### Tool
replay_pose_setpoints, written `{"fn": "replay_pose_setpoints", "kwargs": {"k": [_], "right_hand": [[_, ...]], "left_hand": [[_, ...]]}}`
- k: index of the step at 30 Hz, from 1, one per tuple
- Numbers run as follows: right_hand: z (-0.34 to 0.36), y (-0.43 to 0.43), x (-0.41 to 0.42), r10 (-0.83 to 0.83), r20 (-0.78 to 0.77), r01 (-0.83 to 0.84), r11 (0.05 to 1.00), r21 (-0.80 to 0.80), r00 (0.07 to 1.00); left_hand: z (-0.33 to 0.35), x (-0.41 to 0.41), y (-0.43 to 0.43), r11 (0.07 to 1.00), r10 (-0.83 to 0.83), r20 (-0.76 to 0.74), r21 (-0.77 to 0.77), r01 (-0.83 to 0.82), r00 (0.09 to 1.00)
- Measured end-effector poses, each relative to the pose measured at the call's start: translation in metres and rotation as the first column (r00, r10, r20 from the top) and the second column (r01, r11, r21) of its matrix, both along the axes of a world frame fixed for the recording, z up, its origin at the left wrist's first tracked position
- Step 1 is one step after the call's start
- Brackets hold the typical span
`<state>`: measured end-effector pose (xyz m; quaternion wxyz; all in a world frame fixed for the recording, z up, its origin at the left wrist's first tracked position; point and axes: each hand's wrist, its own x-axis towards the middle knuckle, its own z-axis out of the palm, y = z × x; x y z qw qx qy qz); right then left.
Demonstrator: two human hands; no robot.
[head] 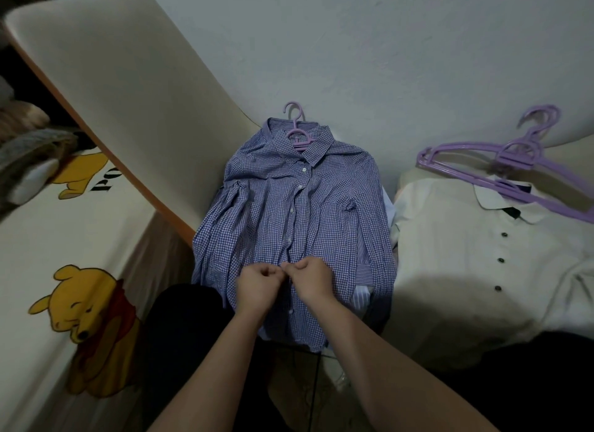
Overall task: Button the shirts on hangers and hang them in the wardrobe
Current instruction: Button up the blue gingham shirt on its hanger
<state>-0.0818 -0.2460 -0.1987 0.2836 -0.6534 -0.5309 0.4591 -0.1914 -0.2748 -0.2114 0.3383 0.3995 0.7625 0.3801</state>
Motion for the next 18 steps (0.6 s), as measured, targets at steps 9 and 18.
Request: {"fn": "replay_pose_setpoints", "kwargs": {"k": [9,18], "right_hand": [[-0.001,0.0,-0.002,0.079,0.189,-0.091,0.995,0.052,0.979],[-0.001,0.006,0.005,0.214,0.148,-0.214,0.977,-0.017,0.966]], "left_hand": [[-0.002,0.002,-0.004,1.0,-0.007,-0.097,0.022,0.01,0.995],[0.001,-0.01,0.007,0.998,-0.04,0.121,-0.052,0.047,0.992]]}}
